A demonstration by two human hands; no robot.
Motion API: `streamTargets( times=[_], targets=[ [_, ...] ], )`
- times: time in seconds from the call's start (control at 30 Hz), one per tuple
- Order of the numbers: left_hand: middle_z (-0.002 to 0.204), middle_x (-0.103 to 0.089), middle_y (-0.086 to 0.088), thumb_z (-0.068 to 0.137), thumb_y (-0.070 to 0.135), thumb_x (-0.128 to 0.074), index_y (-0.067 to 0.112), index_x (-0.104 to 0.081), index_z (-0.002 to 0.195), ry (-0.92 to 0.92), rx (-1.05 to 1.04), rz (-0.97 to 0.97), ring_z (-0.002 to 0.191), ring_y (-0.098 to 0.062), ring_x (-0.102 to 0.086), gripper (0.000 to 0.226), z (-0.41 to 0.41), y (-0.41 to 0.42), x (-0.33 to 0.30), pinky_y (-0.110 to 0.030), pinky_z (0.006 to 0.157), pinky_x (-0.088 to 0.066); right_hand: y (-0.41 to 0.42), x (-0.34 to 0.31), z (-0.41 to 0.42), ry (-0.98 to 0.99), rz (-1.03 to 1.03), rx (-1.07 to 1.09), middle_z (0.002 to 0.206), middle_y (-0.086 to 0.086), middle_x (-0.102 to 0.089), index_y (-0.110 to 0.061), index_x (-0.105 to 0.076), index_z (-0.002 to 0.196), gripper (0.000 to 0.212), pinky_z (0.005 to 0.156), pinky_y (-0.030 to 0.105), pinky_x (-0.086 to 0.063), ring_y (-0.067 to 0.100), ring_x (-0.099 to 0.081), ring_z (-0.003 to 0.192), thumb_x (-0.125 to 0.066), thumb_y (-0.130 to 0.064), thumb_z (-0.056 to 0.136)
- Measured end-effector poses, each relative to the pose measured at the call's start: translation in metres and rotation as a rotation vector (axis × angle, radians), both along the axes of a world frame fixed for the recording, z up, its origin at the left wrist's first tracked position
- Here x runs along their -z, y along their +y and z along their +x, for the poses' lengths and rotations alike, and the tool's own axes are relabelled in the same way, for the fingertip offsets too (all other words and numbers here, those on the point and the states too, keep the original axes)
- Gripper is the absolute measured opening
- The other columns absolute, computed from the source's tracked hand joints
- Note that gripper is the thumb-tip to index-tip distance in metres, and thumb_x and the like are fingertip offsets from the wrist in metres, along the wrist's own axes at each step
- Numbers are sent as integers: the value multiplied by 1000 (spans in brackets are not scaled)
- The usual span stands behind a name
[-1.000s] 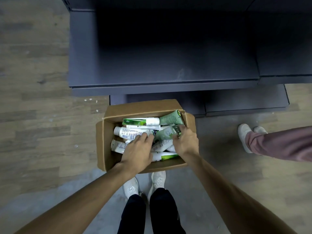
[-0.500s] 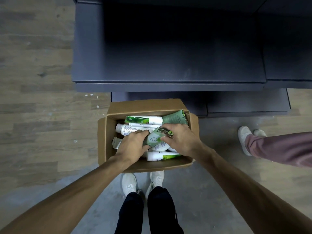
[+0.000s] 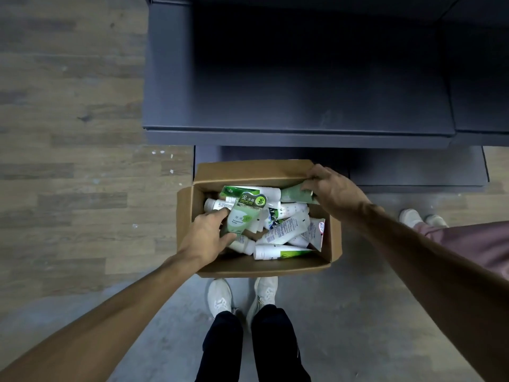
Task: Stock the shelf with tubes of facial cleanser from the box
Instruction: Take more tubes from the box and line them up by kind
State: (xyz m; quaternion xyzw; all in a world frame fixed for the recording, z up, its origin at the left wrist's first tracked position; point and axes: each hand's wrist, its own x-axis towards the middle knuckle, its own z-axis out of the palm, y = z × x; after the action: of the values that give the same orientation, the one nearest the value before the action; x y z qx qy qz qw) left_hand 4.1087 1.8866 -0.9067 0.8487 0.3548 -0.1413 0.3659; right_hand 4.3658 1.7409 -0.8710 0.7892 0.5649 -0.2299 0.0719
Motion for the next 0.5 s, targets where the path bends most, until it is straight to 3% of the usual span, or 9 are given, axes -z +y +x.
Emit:
streamTargets(
  times=[0.13, 0.3, 0.37, 0.5],
  targets=[
    [108, -65, 1, 81, 25, -77, 20, -62, 115, -34, -45, -12, 92, -15, -61, 38, -15, 1, 1, -24, 77, -47, 15, 3, -7, 62, -6, 106, 121, 8, -58, -18, -60, 122, 31, 84, 34, -53, 24, -63, 98, -61, -33, 94],
    [107, -65, 0, 82, 25, -76, 20, -61, 116, -60, -48, -17, 92, -17, -62, 38, -28, 2, -1, -30, 79, -52, 17, 23, -28, 163, 39, 510, 96, 0, -71, -32, -60, 115, 35, 75, 41, -57, 22, -67, 82, -66, -44, 83],
    [105, -64, 1, 81, 25, -77, 22, -61, 116, -73, -50, -30, 92, -17, -62, 39, -32, 2, 0, -35, 80, -54, 15, 26, -36, 159, 97, 589, 91, -7, -69, -30, -65, 107, 32, 71, 29, -53, 13, -63, 78, -73, -41, 79],
    [106, -63, 3, 81, 24, -76, 24, -60, 118, -104, -71, -55, 92, -13, -60, 40, -39, 0, 2, -35, 82, -55, 10, 36, -43, 165, 198, 673, 98, -5, -66, -20, -67, 113, 33, 56, 5, -27, 6, -50, 78, -76, -27, 82]
  ],
)
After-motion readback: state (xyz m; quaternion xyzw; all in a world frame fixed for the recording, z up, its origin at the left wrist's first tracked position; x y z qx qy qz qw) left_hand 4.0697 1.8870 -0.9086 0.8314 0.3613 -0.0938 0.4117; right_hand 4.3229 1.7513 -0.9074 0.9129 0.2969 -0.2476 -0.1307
